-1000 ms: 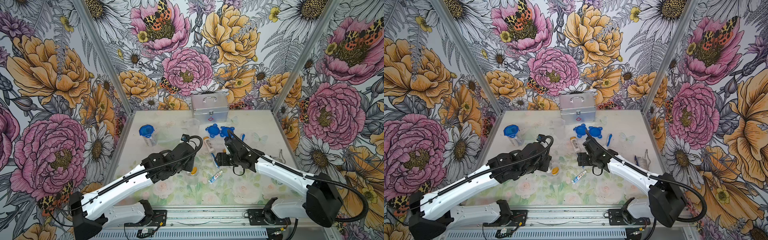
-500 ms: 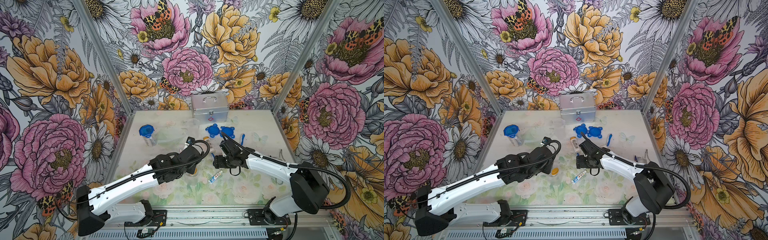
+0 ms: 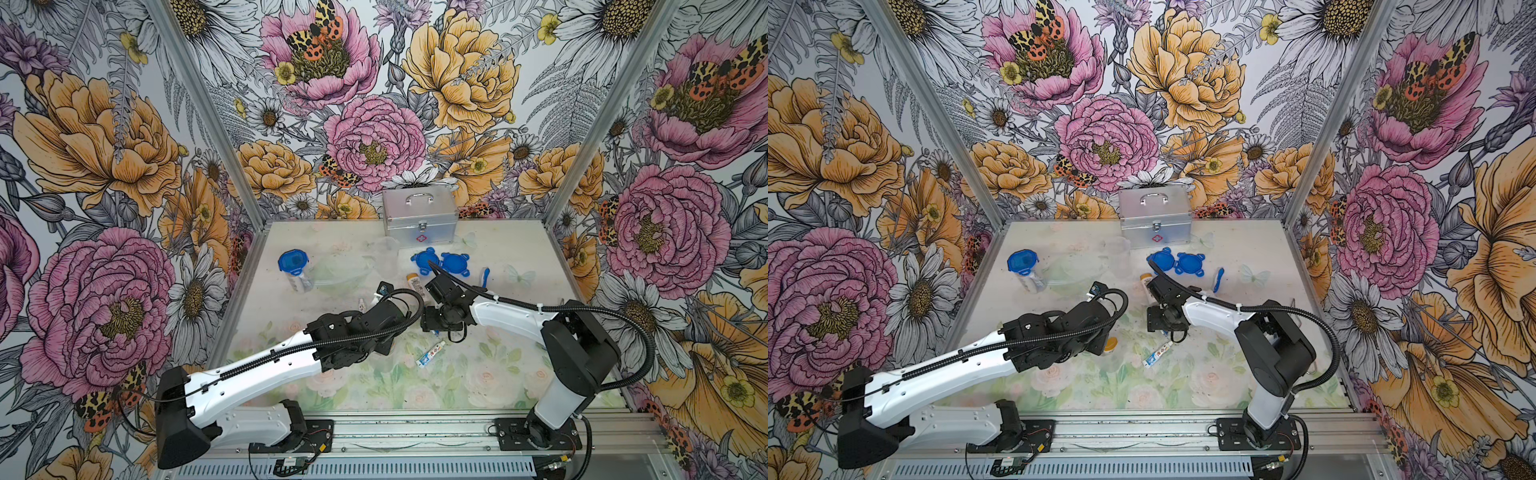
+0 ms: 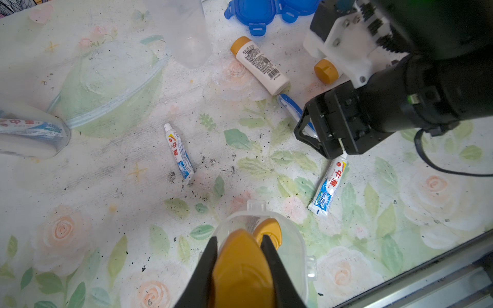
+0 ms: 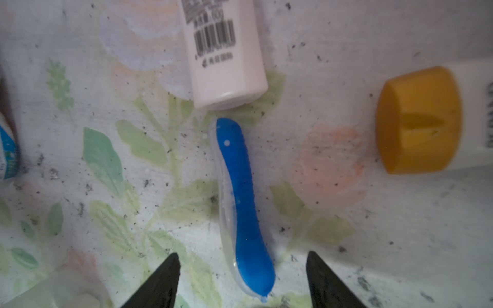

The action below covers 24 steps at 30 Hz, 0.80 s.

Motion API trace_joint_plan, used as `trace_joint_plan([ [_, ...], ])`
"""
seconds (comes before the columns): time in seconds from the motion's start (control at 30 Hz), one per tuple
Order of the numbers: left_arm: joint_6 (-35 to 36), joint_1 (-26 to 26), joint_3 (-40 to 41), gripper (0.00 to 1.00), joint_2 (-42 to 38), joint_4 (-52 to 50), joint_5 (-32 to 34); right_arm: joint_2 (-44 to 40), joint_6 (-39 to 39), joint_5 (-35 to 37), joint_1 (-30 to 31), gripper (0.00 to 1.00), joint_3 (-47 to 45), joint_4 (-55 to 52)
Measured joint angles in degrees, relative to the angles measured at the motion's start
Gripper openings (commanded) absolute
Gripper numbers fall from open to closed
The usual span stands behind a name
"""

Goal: Pack away toiletry kits
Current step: Place the toiletry item into the container, then pick up the toiletry item from the center of the board.

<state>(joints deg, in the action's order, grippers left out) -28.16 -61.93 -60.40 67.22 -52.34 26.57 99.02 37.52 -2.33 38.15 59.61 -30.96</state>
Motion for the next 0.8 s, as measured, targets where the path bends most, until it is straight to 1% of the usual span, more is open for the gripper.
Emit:
trace_joint_plan([
  [0.13,-0.46,-0.15,0.83,0.3,-0.28,0.33,-0.13,2.4,-1.09,0.63,-0.02,0.61,1.14,0.09],
  [0.33,-2.08,-0.2,1.86,0.38,-1.81,0.33,-0.63,4.59,-2.34,1.31,-0.26,0.52,3.15,0.59],
  [0.53,-3.41,-0.2,1.92,0.42,-4.11,0.76,-0.68,4.85,-2.91,1.49,-0.26,0.33,3.19,1.03],
  [0.8,-6.03,0.02,2.54,0.46,-7.58,1.2,-1.62,4.74,-3.85,1.27,-0.26,0.14,2.93,1.51],
])
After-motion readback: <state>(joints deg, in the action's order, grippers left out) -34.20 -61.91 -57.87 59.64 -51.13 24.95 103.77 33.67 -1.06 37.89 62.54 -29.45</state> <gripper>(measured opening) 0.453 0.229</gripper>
